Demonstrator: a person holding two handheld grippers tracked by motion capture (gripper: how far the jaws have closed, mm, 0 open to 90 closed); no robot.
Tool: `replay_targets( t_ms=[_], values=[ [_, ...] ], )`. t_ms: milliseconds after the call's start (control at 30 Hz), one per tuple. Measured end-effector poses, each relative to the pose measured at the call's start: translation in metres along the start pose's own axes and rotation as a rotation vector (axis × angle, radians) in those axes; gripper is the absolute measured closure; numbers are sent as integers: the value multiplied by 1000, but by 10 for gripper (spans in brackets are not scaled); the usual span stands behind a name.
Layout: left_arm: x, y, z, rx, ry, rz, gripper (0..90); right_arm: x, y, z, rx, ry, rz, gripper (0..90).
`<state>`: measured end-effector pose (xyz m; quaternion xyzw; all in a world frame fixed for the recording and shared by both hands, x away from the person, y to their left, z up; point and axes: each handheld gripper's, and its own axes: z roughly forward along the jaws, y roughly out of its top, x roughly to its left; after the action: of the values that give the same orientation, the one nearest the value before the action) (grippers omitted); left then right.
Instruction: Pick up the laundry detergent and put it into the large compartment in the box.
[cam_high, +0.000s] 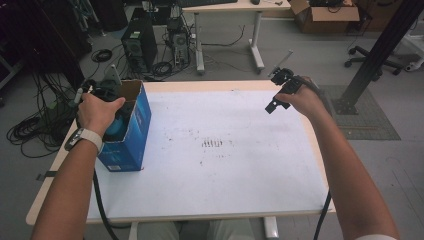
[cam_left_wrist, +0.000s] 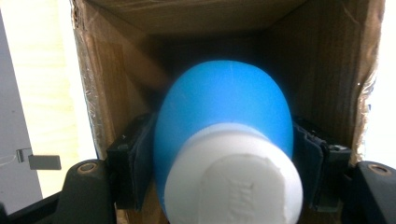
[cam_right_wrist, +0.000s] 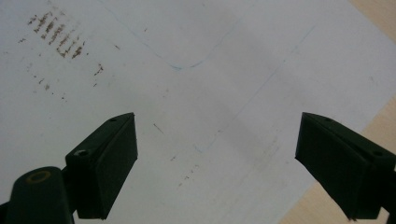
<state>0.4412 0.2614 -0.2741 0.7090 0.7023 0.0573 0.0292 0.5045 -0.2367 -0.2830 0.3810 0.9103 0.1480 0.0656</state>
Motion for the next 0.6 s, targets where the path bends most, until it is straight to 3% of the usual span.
replay_targets(
  t_ms=[600],
  values=[
    [-1, -3, -7, -9, 8, -5, 280, 3, -1, -3, -6, 6, -13, 128]
  ],
)
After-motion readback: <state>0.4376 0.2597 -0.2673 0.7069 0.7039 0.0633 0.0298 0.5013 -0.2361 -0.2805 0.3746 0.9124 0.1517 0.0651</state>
